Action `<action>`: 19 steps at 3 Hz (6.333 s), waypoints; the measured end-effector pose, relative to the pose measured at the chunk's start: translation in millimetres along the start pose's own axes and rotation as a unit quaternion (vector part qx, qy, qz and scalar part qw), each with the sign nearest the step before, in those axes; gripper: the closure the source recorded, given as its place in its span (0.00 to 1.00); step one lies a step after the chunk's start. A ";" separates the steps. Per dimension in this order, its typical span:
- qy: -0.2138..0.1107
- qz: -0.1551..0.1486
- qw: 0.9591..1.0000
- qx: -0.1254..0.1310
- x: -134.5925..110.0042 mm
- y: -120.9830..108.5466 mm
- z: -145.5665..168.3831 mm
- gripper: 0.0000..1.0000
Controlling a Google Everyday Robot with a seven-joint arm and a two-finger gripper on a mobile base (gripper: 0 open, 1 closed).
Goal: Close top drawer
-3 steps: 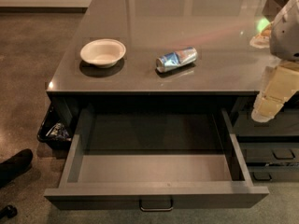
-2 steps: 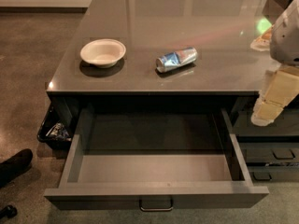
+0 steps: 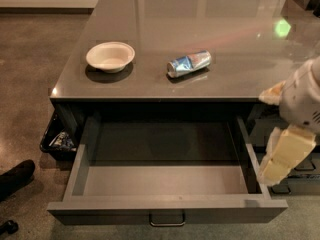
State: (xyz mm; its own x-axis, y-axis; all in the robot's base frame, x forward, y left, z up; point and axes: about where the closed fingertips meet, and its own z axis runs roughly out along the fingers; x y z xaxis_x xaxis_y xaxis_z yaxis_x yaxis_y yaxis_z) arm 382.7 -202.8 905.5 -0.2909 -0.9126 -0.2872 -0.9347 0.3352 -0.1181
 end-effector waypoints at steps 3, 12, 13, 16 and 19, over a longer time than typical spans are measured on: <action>-0.016 0.021 0.998 -0.052 13.4 29.8 37.5 0.00; -0.094 0.003 0.948 -0.303 33.9 203.2 229.3 0.00; -0.076 -0.020 0.957 -0.280 35.5 176.8 263.0 0.00; -0.064 -0.023 0.977 -0.200 28.2 146.5 282.8 0.00; -0.067 -0.042 0.980 -0.184 15.3 111.6 293.5 0.00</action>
Offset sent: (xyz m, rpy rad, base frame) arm -0.0139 0.0049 -0.0286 0.0523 0.0672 0.0010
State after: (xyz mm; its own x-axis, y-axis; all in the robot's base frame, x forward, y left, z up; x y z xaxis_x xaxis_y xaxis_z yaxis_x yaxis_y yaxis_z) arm 333.8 -110.7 608.9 -0.2035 -0.8862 -0.4161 -0.9717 0.1310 0.1964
